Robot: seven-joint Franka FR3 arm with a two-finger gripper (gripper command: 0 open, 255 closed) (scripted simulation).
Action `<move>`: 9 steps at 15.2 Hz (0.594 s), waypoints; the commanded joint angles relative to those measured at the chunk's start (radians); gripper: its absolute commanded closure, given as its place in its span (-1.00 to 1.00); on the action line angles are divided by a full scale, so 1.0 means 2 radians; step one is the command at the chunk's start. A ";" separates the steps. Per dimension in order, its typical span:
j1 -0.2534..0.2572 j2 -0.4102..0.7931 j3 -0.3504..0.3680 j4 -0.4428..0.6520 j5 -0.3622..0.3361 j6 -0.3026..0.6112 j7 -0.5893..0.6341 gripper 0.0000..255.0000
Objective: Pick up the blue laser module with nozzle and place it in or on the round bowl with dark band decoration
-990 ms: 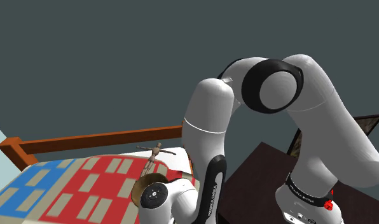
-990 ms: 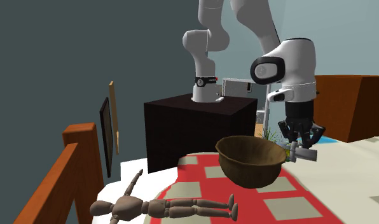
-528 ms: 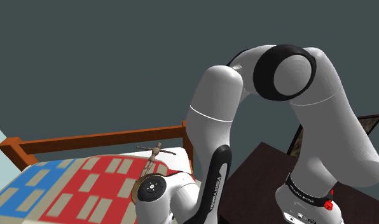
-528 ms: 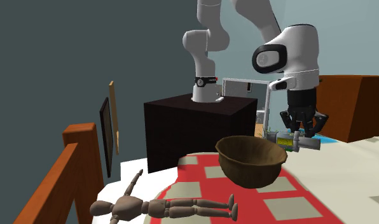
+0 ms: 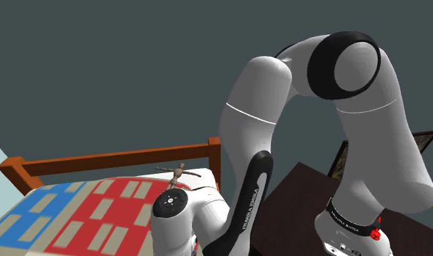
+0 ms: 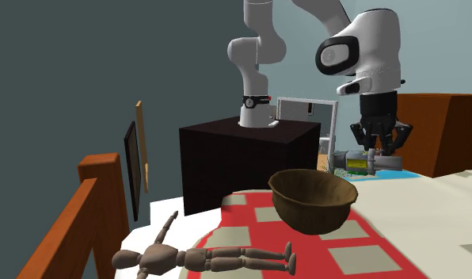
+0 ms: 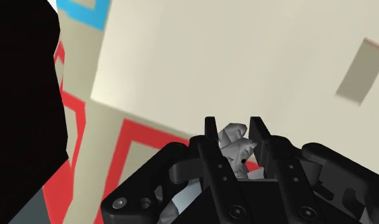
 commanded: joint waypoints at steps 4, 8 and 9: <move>-0.025 -0.033 0.031 -0.011 0.024 -0.023 -0.015 1.00; -0.045 -0.057 0.055 -0.016 0.046 -0.043 -0.029 1.00; -0.049 -0.063 0.061 -0.017 0.052 -0.048 -0.033 1.00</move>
